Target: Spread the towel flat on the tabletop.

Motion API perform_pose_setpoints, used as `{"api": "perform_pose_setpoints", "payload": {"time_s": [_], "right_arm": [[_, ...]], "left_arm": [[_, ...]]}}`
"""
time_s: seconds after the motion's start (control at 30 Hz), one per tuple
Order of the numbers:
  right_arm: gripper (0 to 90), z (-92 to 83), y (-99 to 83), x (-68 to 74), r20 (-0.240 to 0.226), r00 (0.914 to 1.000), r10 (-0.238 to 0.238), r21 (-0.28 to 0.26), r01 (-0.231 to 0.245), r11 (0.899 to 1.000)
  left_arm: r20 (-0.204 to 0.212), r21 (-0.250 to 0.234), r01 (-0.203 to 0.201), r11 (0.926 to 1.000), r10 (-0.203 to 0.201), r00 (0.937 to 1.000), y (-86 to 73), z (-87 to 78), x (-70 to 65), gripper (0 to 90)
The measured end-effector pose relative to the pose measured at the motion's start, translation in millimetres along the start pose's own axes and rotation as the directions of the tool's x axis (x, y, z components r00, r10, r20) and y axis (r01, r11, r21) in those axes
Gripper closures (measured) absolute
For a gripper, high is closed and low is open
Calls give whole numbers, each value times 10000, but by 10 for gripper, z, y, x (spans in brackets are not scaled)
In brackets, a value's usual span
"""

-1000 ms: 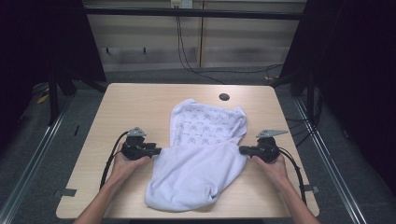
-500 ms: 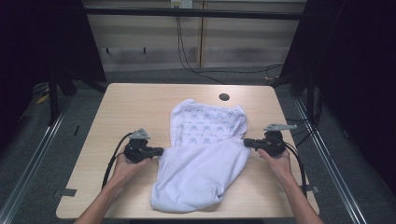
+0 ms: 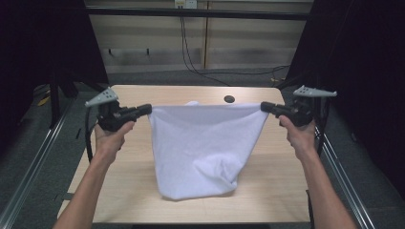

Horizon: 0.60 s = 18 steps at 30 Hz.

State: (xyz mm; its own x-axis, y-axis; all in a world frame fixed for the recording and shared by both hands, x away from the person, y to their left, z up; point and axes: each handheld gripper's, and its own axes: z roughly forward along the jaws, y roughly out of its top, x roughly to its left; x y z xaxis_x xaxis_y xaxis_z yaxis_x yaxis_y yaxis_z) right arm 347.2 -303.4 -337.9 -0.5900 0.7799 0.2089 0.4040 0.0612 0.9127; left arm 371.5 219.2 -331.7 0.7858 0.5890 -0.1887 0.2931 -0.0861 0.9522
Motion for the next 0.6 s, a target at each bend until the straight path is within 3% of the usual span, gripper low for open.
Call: {"api": "perform_pose_setpoints", "payload": {"time_s": [0.07, 0.17, 0.23, 0.3, 0.37, 0.4, 0.43, 0.5, 0.53, 0.6], "right_arm": [[859, -134, 252, 70, -76, 9999, -78, -705, 72, 9975], [860, -338, 578, 180, 15, 9990, -446, -1280, 444, 9908], [861, -553, 736, 257, -127, 9977, -670, -1788, 637, 9818], [862, -650, 696, 297, -228, 9966, -791, -1762, 738, 9816], [862, -676, 536, 325, -292, 9965, -789, -1420, 740, 9871], [862, -676, 536, 325, -292, 9965, -789, -1420, 740, 9871], [862, -667, 275, 331, -386, 9969, -681, -865, 645, 9942], [862, -660, 44, 337, -599, 9970, -488, -612, 452, 9971], [862, -660, 44, 337, -599, 9970, -488, -612, 452, 9971], [862, -656, -217, 356, -873, 9958, -273, -411, 238, 9989]], "left_arm": [[-18, -432, -193, 9989, 192, 9998, 232, -65, -82, 889], [508, -1479, -424, 9881, 504, 9974, 525, -196, -234, 889], [690, -1591, -798, 9840, 917, 9934, 638, -296, -368, 890], [801, -1342, -999, 9859, 1112, 9906, 554, -336, -437, 889], [1032, -805, -995, 9918, 1076, 9888, 375, -335, -464, 889], [1032, -805, -995, 9918, 1076, 9888, 375, -335, -464, 889], [1043, -459, -966, 9943, 1010, 9894, 234, -331, -466, 889], [1300, -164, -615, 9980, 631, 9895, 13, -326, -446, 889], [1394, -25, -438, 9990, 437, 9893, -118, -322, -439, 889], [1445, 427, -241, 9988, 177, 9893, -356, -315, -435, 889]]}}
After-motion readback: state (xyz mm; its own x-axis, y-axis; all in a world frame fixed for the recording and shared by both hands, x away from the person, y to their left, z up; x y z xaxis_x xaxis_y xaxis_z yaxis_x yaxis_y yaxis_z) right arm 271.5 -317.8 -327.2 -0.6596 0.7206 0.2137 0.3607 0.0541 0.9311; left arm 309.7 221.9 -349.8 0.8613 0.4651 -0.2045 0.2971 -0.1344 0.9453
